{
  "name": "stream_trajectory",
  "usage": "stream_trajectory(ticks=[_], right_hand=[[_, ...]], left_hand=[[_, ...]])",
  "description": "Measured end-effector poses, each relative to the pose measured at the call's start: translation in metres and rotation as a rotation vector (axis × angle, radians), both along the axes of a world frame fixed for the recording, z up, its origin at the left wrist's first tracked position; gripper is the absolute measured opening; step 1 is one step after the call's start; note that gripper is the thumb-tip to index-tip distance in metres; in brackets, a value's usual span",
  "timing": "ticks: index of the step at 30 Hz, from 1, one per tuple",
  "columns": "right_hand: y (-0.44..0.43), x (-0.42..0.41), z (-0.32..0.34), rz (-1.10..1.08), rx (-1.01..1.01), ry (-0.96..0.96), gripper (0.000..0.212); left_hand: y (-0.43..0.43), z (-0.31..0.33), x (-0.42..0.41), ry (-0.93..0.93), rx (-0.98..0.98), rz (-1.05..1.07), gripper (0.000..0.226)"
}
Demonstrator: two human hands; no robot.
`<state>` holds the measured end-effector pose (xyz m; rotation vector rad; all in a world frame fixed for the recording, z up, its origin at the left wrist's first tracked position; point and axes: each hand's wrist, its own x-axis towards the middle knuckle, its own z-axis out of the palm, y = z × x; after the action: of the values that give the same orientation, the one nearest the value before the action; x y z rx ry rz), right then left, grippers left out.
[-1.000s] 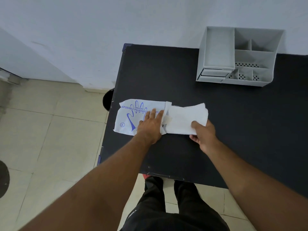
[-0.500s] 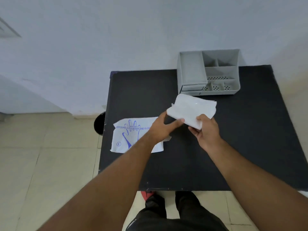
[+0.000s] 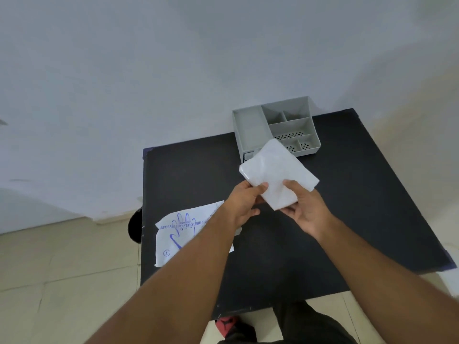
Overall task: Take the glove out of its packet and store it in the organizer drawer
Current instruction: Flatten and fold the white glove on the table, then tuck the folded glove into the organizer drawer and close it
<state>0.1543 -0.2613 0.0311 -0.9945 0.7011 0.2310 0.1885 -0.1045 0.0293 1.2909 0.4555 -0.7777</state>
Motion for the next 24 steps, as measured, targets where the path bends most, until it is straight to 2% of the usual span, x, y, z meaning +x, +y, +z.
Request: stream_trajectory(ticks=[2,6,9,12,13,18,22,24], right_hand=[[-0.019,0.013,0.001,0.026,-0.03,0.007,0.033],[-0.048,0.041,0.004,0.193,-0.255,-0.005,0.035],[-0.062,0.056,0.001,0.203,-0.275,-0.049,0.038],[-0.076,0.066,-0.002,0.138,-0.179,-0.042,0.031],[-0.08,0.068,-0.004,0.107,-0.134,-0.032,0.029],[-0.096,0.086,-0.011,-0.012,0.036,0.056,0.032],[-0.095,0.097,-0.015,-0.02,0.091,0.084,0.032],[-0.094,0.1,-0.018,-0.022,0.103,0.097,0.032]], left_hand=[[-0.012,0.002,0.01,-0.034,0.051,-0.018,0.018],[-0.043,0.003,0.032,-0.124,0.266,-0.033,0.02],[-0.063,0.003,0.044,-0.098,0.341,0.051,0.026],[-0.074,-0.001,0.054,0.077,0.247,0.238,0.052],[-0.075,-0.005,0.058,0.126,0.194,0.312,0.054],[-0.091,-0.013,0.084,0.209,0.091,0.552,0.034],[-0.098,-0.017,0.106,0.213,-0.047,0.765,0.034],[-0.101,-0.023,0.111,0.217,-0.055,0.83,0.032]])
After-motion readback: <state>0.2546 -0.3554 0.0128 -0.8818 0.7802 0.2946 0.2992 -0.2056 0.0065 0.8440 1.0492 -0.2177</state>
